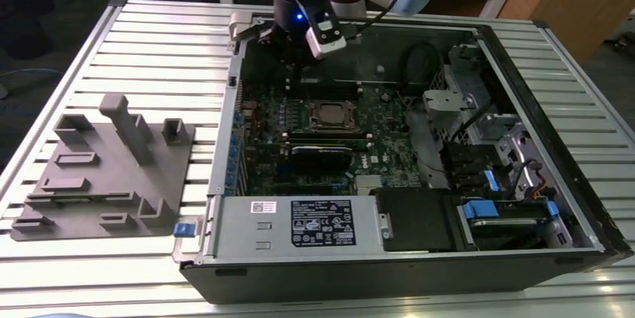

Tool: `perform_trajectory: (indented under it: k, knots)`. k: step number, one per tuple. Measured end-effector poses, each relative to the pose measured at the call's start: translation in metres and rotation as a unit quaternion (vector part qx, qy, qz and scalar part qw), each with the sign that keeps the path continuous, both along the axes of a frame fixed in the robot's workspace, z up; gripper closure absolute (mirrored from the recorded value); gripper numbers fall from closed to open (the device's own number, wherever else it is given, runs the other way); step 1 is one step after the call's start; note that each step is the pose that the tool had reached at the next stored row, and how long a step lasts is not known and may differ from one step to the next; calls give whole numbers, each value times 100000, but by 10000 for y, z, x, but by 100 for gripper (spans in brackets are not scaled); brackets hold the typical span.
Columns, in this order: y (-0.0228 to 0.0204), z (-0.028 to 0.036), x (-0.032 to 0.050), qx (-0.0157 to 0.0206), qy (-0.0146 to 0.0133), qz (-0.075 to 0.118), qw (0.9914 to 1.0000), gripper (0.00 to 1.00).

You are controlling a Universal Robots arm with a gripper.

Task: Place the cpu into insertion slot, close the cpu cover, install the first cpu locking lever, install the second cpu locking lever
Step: 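Install the first cpu locking lever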

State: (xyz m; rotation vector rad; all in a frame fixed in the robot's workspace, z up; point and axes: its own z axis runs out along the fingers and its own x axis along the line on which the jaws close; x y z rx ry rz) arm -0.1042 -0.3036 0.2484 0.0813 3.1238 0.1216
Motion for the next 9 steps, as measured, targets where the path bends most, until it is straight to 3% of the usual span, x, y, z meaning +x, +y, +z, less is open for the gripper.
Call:
perform_trajectory:
  k: [6, 9]
  knots:
    - [0, -1, 197, 4, 7, 2, 100000, 89]
    - [0, 0, 211, 0, 7, -2, 100000, 89]
